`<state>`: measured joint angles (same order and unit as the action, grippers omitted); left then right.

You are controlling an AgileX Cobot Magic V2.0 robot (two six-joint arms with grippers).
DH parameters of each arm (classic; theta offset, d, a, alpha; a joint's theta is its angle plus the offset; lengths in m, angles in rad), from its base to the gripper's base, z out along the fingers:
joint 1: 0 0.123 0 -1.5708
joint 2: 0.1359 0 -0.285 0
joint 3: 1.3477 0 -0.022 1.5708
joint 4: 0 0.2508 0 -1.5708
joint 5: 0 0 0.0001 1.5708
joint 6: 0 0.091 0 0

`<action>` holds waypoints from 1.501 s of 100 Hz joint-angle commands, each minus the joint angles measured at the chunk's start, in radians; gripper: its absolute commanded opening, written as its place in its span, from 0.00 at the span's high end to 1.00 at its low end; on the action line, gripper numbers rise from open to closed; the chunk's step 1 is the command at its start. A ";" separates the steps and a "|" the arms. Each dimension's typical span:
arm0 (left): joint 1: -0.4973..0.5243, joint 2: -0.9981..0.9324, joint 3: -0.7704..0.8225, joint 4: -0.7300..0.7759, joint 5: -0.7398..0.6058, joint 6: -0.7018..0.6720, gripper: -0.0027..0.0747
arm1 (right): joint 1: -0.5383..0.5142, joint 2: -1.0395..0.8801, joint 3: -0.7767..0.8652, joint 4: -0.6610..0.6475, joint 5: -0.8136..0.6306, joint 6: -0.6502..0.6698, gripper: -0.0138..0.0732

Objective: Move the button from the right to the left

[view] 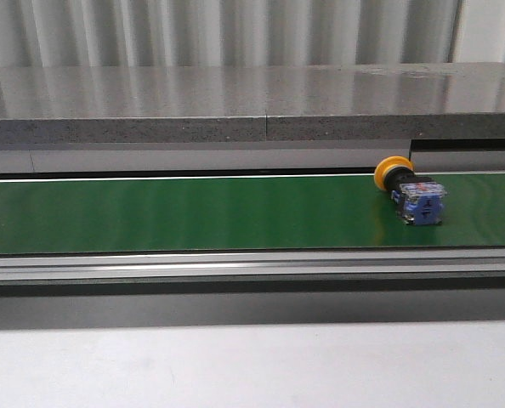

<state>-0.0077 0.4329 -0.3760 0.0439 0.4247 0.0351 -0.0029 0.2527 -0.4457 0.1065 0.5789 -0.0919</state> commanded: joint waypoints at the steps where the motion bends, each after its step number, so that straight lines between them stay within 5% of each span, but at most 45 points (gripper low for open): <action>1: 0.000 0.075 -0.063 -0.019 -0.037 -0.006 0.54 | 0.001 0.008 -0.024 0.002 -0.082 -0.006 0.92; 10: 0.000 0.119 -0.074 -0.021 -0.070 -0.006 0.29 | 0.001 0.008 -0.024 0.002 -0.082 -0.006 0.92; 17: 0.000 0.138 -0.074 -0.019 -0.098 -0.006 0.21 | 0.001 0.008 -0.024 0.002 -0.082 -0.006 0.92; 37: 0.000 0.198 -0.096 -0.140 -0.170 -0.016 0.24 | 0.001 0.008 -0.024 0.002 -0.082 -0.006 0.92; 74: -0.021 0.468 -0.403 -0.233 0.190 0.009 0.23 | 0.001 0.008 -0.024 0.002 -0.082 -0.006 0.92; 117: -0.298 0.866 -0.758 -0.238 0.437 -0.061 0.24 | 0.001 0.008 -0.024 0.002 -0.082 -0.006 0.92; 150: -0.500 1.126 -1.008 -0.240 0.492 -0.185 0.24 | 0.001 0.008 -0.024 0.002 -0.082 -0.006 0.92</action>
<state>-0.4629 1.5472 -1.3029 -0.1723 0.9179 -0.1146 -0.0029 0.2527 -0.4457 0.1065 0.5789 -0.0919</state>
